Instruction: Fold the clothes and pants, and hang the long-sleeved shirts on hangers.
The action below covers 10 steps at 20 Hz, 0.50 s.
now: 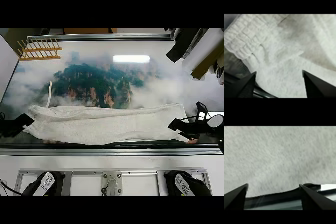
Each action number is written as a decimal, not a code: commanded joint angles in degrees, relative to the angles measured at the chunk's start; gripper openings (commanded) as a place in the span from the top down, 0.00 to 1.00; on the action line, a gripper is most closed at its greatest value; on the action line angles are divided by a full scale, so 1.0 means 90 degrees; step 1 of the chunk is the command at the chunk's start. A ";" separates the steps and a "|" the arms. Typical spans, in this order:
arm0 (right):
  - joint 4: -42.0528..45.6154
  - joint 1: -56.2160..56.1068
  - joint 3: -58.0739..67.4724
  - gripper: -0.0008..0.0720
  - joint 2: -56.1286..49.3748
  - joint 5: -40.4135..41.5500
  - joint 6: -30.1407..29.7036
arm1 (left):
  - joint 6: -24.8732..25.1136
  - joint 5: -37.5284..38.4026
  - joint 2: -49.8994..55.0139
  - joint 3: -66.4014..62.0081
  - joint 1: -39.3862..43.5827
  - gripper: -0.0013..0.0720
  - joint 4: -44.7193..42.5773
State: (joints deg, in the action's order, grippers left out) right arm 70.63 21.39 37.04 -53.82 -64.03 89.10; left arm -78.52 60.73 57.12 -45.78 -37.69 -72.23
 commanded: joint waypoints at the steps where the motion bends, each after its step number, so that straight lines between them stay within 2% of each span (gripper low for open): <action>1: -0.0010 0.0459 0.0784 0.00 0.0114 -0.0748 -0.0270 | 0.0007 0.0209 -0.0488 -0.0481 0.0634 0.14 0.0036; 3: 0.0010 0.1056 0.1345 0.00 -0.0051 -0.0770 -0.0347 | -0.0134 0.0219 -0.0629 -0.0721 0.1355 0.14 0.0034; 4: 0.0012 0.1372 0.1583 0.00 -0.0248 -0.0775 -0.0597 | -0.0262 0.0185 -0.0656 -0.0772 0.1778 0.31 0.0034; 5: 0.0010 0.1651 0.1770 0.00 -0.0495 -0.0780 -0.0765 | -0.0277 0.0197 -0.0651 -0.0797 0.2191 0.74 0.0034; 6: 0.0010 0.1919 0.1967 0.00 -0.0831 -0.0823 -0.0964 | -0.0282 0.0146 -0.0641 -0.0772 0.2681 0.95 0.0034; 7: -0.0012 0.2142 0.2149 0.00 -0.1180 -0.0923 -0.1197 | -0.0342 0.0080 -0.0622 -0.0726 0.3157 0.95 0.0044; 10: -0.0595 0.2688 0.2521 0.00 -0.2344 -0.0930 -0.2130 | -0.1013 0.0068 -0.0272 -0.0658 0.4617 0.95 0.0170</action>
State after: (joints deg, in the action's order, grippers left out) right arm 69.14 40.51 56.01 -66.76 -71.40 77.58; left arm -83.13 61.54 52.90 -51.79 -7.27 -71.68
